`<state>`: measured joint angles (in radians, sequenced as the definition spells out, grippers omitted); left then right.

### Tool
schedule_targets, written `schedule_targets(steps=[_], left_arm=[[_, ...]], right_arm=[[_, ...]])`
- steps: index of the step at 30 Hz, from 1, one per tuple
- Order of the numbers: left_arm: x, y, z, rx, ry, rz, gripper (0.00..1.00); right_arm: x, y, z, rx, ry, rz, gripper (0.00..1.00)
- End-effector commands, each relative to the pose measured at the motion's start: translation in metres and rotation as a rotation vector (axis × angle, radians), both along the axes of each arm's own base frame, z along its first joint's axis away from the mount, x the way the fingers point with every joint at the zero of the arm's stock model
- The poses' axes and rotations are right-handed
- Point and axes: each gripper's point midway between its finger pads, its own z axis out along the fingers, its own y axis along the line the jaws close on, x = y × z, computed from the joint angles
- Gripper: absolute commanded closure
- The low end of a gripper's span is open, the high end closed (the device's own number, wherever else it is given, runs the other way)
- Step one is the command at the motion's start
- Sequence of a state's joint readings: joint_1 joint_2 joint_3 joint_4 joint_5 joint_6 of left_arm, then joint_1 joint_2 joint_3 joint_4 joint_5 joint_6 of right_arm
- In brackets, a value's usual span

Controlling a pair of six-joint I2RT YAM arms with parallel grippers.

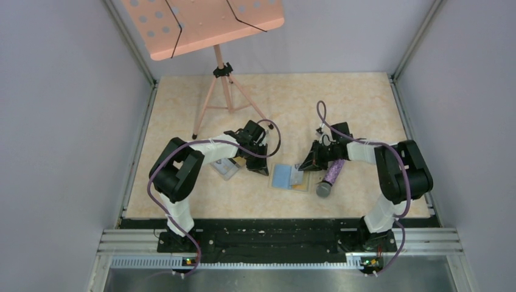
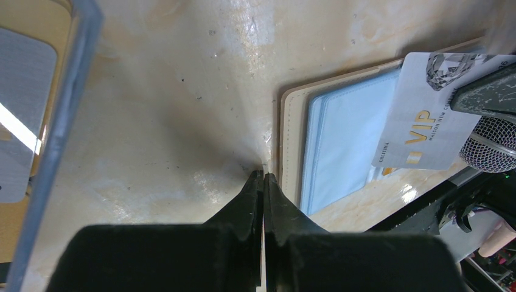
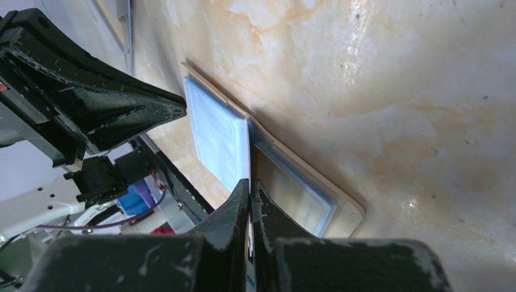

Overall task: Put the credit cards into the card holder
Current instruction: Insert the credit card into the card holder.

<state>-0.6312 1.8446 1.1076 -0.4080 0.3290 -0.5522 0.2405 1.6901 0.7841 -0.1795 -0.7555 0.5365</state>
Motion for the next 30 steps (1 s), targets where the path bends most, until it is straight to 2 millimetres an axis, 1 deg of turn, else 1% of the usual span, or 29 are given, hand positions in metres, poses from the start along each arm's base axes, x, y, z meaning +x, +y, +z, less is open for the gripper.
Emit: schedule_targets(steps=[1,6,12,15,18,24,30], left_arm=[[-0.018,0.013,-0.014,0.072,0.056,-0.015,1.00],[-0.018,0.012,-0.014,0.072,0.058,-0.018,1.00],[-0.018,0.012,-0.015,0.075,0.062,-0.022,1.00],[-0.018,0.012,-0.015,0.076,0.060,-0.021,1.00],[-0.018,0.012,-0.015,0.076,0.062,-0.021,1.00],[-0.019,0.012,-0.015,0.077,0.063,-0.022,1.00],[-0.019,0.011,-0.015,0.073,0.065,-0.026,1.00]], right_arm=[[0.002,0.009,-0.002,0.044,-0.013,0.006,1.00],[0.002,0.015,0.005,0.097,-0.012,0.010,1.00],[-0.003,0.021,0.004,0.128,0.010,0.024,1.00],[0.000,0.024,0.009,0.142,-0.014,0.029,1.00],[-0.001,0.023,0.004,0.129,-0.008,0.032,1.00],[-0.011,0.020,-0.012,0.105,0.025,0.042,1.00],[-0.018,0.018,-0.023,0.095,0.044,0.061,1.00]])
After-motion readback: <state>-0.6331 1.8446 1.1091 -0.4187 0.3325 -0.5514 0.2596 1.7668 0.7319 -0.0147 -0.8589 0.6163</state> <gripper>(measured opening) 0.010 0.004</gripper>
